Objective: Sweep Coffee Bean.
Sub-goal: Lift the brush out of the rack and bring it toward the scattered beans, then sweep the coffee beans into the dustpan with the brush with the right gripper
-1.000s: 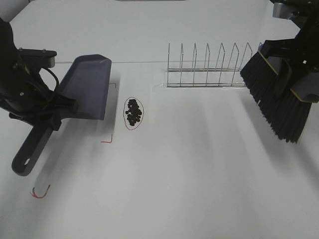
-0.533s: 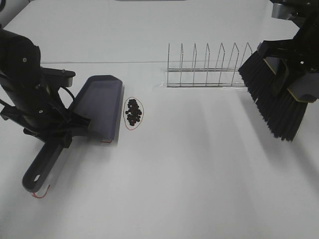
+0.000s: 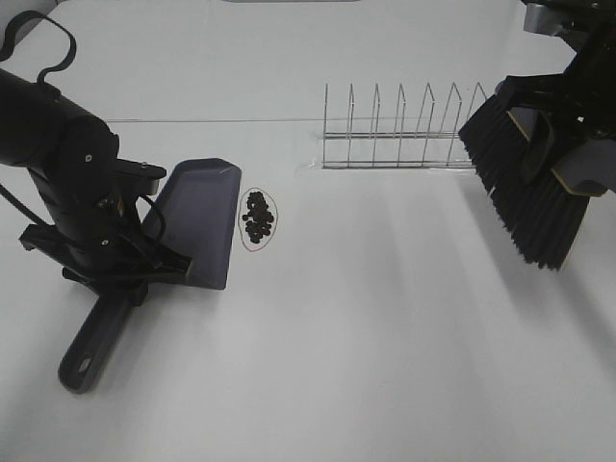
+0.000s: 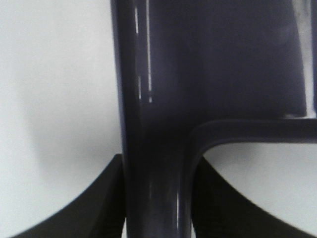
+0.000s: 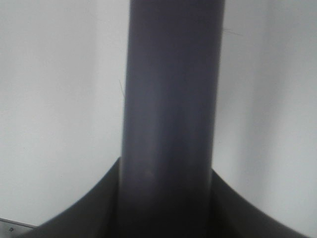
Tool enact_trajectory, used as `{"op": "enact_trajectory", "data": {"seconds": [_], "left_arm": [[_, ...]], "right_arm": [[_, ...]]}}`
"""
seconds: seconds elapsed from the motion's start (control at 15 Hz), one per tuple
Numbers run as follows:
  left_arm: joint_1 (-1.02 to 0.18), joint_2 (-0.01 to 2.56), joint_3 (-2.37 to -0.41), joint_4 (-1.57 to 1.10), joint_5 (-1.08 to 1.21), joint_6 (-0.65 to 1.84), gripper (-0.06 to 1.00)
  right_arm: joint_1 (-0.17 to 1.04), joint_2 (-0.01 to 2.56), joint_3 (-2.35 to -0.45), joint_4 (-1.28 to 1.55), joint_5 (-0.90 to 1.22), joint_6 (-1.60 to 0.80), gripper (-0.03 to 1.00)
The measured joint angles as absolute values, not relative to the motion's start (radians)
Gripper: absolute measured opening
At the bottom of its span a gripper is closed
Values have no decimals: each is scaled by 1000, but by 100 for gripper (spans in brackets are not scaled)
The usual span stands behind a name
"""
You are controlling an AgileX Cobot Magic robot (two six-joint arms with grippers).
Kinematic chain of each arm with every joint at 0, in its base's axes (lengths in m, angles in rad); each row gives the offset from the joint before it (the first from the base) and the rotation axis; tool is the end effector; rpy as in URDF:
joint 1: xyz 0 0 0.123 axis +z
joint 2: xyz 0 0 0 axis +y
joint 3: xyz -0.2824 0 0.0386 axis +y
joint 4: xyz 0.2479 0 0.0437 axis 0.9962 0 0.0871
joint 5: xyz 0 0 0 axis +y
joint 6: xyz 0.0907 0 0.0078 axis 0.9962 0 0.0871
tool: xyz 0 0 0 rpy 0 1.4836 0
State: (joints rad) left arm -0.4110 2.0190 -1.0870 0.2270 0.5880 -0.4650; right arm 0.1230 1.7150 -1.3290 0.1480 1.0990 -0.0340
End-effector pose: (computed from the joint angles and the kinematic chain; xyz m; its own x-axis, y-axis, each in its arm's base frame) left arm 0.3285 -0.1308 0.0985 -0.9754 0.1311 -0.1773 0.1188 0.9898 0.0782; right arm 0.3367 0.0537 0.2552 -0.9812 -0.0877 -0.1721 -0.1117 0.9845 0.1352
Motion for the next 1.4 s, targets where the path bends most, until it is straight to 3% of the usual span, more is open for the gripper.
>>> {"op": "enact_trajectory", "data": {"seconds": [0.27,0.4,0.73,1.4], "left_arm": [[-415,2020,-1089,225,587,-467,36],[-415,2021,-1091,217,586,-468,36],[-415,2021,-1091,211,586,-469,36],[-415,2021,-1091,202,583,-469,36]], "right_arm": [[236,1715,-1329,107,1050,-23,34],[380,1758,-1329,-122,1028,130,34],[562,1918,-1342,-427,1023,282,34],[673,2212,-1594,-464,1016,306,34]]}}
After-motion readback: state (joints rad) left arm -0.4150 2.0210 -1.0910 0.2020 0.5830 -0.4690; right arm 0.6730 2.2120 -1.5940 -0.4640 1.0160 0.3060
